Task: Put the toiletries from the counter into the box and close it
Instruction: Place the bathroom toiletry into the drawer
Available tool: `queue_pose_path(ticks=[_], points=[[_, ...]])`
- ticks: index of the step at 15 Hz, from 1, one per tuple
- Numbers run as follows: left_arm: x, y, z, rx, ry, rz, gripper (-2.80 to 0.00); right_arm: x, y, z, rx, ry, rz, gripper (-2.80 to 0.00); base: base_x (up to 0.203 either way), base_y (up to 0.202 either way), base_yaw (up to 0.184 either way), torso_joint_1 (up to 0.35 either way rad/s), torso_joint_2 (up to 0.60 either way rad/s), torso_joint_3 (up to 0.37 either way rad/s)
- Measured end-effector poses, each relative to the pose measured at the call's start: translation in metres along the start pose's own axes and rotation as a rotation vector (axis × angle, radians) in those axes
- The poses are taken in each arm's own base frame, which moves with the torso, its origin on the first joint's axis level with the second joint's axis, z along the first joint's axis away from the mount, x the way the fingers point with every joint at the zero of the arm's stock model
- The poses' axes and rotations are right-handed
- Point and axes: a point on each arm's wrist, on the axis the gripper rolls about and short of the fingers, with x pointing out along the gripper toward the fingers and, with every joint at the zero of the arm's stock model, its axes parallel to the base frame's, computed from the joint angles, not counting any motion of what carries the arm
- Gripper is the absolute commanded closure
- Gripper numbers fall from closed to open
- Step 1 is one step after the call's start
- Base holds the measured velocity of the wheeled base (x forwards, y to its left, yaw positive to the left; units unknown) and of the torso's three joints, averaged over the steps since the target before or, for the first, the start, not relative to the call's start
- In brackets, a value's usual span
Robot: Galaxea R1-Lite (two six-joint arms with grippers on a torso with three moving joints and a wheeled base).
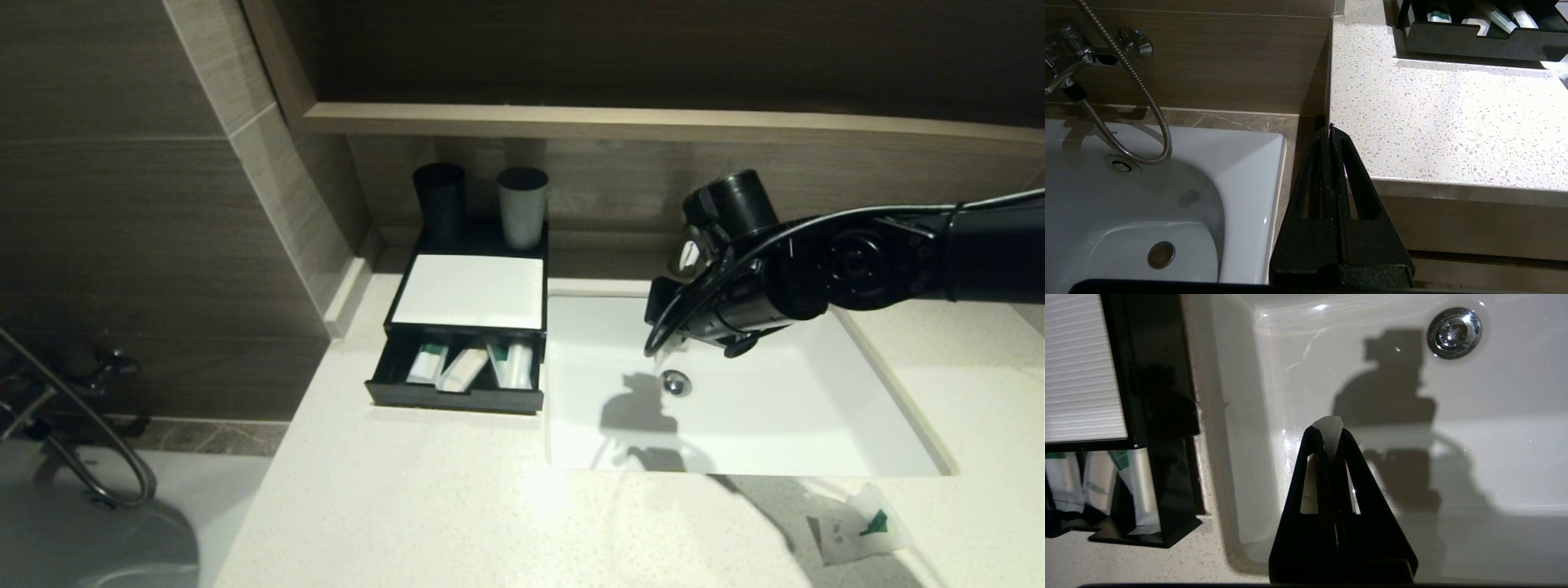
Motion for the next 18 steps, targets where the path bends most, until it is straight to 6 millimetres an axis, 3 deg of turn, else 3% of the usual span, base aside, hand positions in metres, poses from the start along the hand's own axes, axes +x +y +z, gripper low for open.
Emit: queue_pose_path(ticks=[6,14,18], points=[[0.0,0.0,0.0,0.0,0.0,0.0,0.0,-0.03,0.047,-0.003,-0.067,-0.07,0.122,0.0,0.0,0.0,0.0,0.0,0.0,0.0],[0.0,0.0,0.0,0.0,0.0,0.0,0.0,-0.039,0.095,-0.036,-0.19,-0.048,0.22,0.0,0.0,0.0,0.0,0.0,0.0,0.0],[0.0,0.0,0.0,0.0,0.0,0.0,0.0,-0.032,0.109,-0.042,-0.223,-0.045,0.24,0.0,0.0,0.0,0.0,0.0,0.0,0.0]])
